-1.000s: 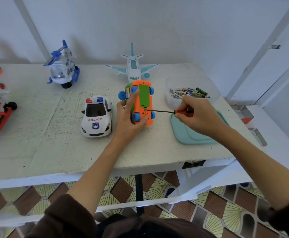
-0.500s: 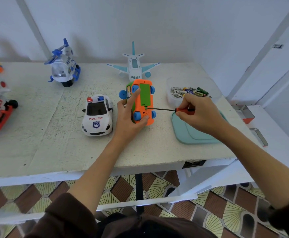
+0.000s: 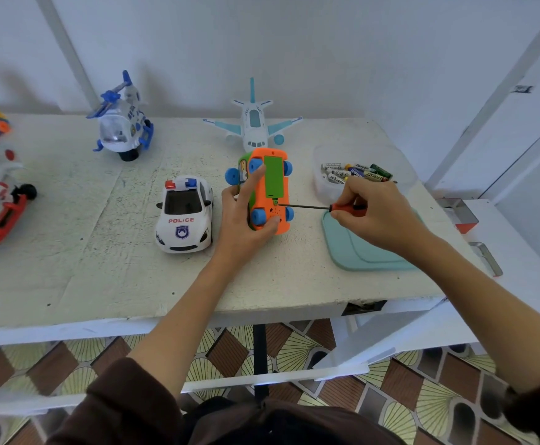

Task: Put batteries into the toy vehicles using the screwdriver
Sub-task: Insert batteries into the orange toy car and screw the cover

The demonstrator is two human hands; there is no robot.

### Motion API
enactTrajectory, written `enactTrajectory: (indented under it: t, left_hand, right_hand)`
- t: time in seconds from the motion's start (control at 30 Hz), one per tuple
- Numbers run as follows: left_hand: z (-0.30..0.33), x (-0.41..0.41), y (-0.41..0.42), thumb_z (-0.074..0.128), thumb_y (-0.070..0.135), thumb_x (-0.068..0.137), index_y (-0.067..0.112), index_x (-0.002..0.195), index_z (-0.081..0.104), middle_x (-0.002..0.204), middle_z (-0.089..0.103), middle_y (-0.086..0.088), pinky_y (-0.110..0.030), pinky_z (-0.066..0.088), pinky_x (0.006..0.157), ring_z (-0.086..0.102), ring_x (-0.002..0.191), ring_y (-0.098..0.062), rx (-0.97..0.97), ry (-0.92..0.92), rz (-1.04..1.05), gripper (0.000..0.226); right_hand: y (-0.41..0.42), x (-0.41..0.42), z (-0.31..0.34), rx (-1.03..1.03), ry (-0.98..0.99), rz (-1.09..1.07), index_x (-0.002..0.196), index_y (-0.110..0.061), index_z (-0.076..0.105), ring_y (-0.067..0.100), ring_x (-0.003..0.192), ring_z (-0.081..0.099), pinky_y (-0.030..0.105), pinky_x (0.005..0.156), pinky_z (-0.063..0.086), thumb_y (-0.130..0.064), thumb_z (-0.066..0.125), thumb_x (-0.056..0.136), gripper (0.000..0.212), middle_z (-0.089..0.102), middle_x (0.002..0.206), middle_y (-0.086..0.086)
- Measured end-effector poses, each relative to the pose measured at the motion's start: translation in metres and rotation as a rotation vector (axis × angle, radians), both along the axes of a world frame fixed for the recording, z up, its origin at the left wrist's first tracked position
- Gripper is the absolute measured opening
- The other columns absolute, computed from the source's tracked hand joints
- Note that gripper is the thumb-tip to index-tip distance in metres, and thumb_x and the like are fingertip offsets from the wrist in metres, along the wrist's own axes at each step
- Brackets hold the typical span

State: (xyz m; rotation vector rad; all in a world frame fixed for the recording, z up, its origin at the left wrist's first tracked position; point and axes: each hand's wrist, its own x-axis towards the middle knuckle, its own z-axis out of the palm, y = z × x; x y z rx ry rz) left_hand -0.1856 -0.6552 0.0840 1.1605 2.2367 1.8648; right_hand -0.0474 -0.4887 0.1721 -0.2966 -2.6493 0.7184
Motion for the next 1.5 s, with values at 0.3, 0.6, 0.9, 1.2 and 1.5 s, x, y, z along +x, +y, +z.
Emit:
enactTrajectory:
  t: [0.3, 0.6, 0.9, 1.2, 1.5]
  left_hand:
    - [0.000, 0.000, 0.000, 0.063, 0.018, 0.077, 0.042, 0.133, 0.025, 0.121, 0.032, -0.013, 0.003, 0.037, 0.082, 0.041, 0.105, 0.000, 0.000, 0.012, 0.007, 0.073]
    - [-0.002, -0.001, 0.001, 0.063, 0.019, 0.078, 0.043, 0.133, 0.024, 0.122, 0.031, -0.012, 0.002, 0.038, 0.082, 0.042, 0.107, 0.001, 0.007, 0.027, 0.016, 0.073]
    - [-0.006, -0.003, 0.001, 0.063, 0.027, 0.077, 0.053, 0.130, 0.029, 0.125, 0.030, -0.012, 0.003, 0.036, 0.086, 0.038, 0.111, 0.003, -0.007, 0.060, 0.001, 0.068]
    - [-0.007, 0.000, 0.001, 0.056, 0.040, 0.073, 0.046, 0.137, 0.027, 0.129, 0.025, -0.007, -0.023, 0.043, 0.101, 0.040, 0.116, -0.007, -0.068, 0.114, -0.037, 0.070]
    - [-0.006, 0.001, 0.001, 0.055, 0.039, 0.074, 0.045, 0.137, 0.029, 0.129, 0.023, -0.004, -0.042, 0.048, 0.101, 0.042, 0.121, -0.023, -0.096, 0.118, -0.030, 0.069]
  right_hand:
    - [-0.002, 0.001, 0.005, 0.013, 0.011, -0.013, 0.068, -0.018, 0.052, 0.018, 0.061, 0.056, 0.042, 0.062, 0.052, -0.013, 0.069, 0.076, 0.019, 0.061, 0.065, -0.001]
    - [-0.002, -0.001, 0.004, 0.015, -0.005, -0.021, 0.065, -0.025, 0.048, 0.006, 0.057, 0.050, 0.041, 0.061, 0.051, -0.013, 0.069, 0.076, 0.026, 0.055, 0.061, -0.016]
    - [0.004, 0.000, 0.013, 0.213, -0.115, 0.089, 0.080, -0.015, 0.053, 0.019, 0.071, 0.050, 0.033, 0.061, 0.044, -0.004, 0.070, 0.075, 0.021, 0.048, 0.083, -0.013]
    - [0.006, -0.001, 0.034, 0.457, -0.108, 0.068, 0.099, -0.018, 0.068, 0.021, 0.082, 0.053, 0.026, 0.062, 0.028, -0.028, 0.055, 0.091, 0.020, 0.060, 0.096, -0.001]
    - [-0.005, -0.004, 0.040, 0.504, -0.117, 0.094, 0.086, -0.013, 0.065, 0.022, 0.068, 0.052, 0.023, 0.057, 0.028, -0.018, 0.067, 0.080, 0.008, 0.066, 0.082, 0.001]
